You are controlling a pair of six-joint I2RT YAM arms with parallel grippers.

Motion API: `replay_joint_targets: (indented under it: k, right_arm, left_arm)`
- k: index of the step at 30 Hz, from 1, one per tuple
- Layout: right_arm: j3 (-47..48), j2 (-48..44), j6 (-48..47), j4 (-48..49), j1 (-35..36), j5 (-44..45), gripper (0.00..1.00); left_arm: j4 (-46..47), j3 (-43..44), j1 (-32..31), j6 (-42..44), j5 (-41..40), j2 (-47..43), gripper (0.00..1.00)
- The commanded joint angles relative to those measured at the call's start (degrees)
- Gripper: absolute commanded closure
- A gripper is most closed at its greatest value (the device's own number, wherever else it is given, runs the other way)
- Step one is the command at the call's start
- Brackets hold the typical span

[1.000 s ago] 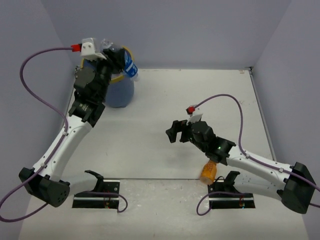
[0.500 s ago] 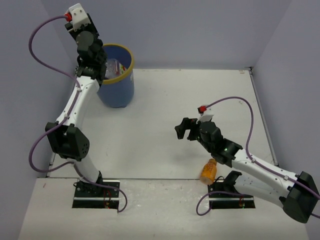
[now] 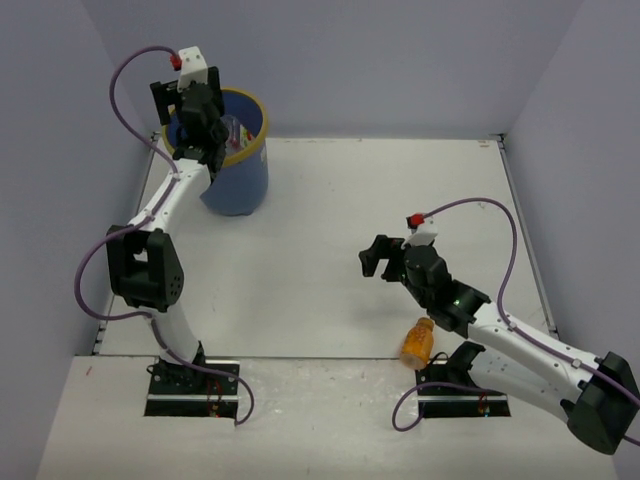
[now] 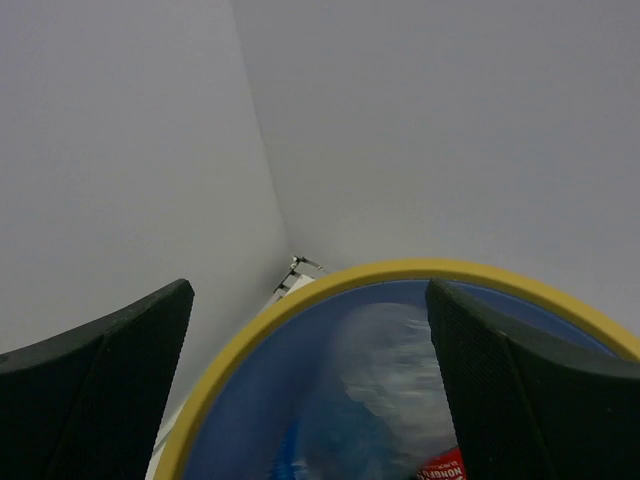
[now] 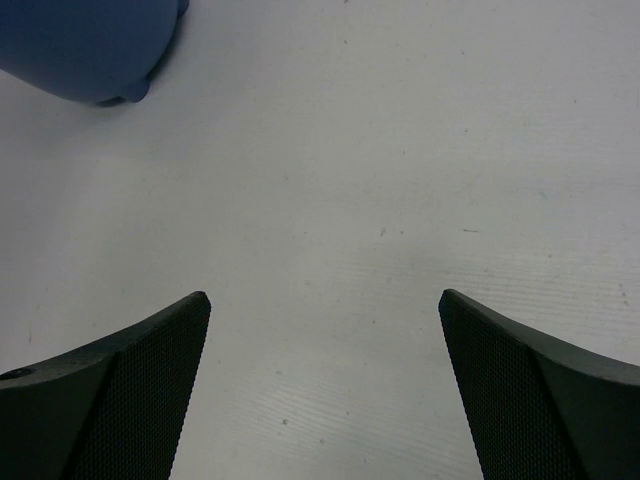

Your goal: Put the plastic bottles in the bin

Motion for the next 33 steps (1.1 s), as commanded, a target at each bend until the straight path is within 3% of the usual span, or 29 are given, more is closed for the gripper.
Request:
replay_joint_targets:
  k: [1, 5, 9, 11, 14, 16, 22, 25, 29, 33]
  right_arm:
    - [-0.3, -0.8, 1.5, 0.7, -0.5, 2.8, 0.01]
    - [0.5, -0.4, 2.1, -0.5, -0.9, 2.9, 0.01]
    - [0.2, -2.2, 4.6, -1.5, -1.7, 4.1, 0.01]
    - [0.1, -3.5, 6.1, -2.5, -4.1, 3.3, 0.01]
    - [0.3, -3.9, 6.9, -3.2, -10.7, -0.4, 0.01]
    - [1.2, -3.7, 6.9, -3.9, -14.2, -2.5, 0.01]
    - [2.7, -2.7, 7.9, -6.5, -21.6, -5.3, 0.01]
    - [1.9, -2.3, 8.9, -6.9, -24.5, -6.4, 0.01]
    - [1.3, -2.0, 9.2, -7.1, -27.5, -8.3, 0.01]
    - [0.0, -2.1, 10.1, -7.1, -28.8, -5.9, 0.01]
  left_arm:
    - [-1.3, 0.6, 0.5, -2.7, 3.1, -6.4, 0.00]
    - [-5.2, 2.5, 0.5, -3.9, 9.5, -10.0, 0.00]
    - [-12.7, 7.3, 0.6, -6.9, 23.0, -13.9, 0.00]
    - [-16.8, 7.4, 0.3, -9.5, 34.6, -17.4, 0.00]
    - [-21.3, 7.2, -1.4, -11.1, 43.1, -20.3, 0.00]
    - [-22.7, 5.7, -4.3, -12.0, 43.2, -22.3, 0.00]
    - [-21.9, -6.4, -14.3, -14.8, 50.0, -26.7, 0.00]
    - [-21.2, -12.3, -16.6, -20.5, 53.0, -28.1, 0.00]
    - [-14.5, -26.3, -19.9, -23.8, 52.9, -31.4, 0.00]
    - [-11.7, -39.8, -28.8, -26.3, 54.0, -37.2, 0.00]
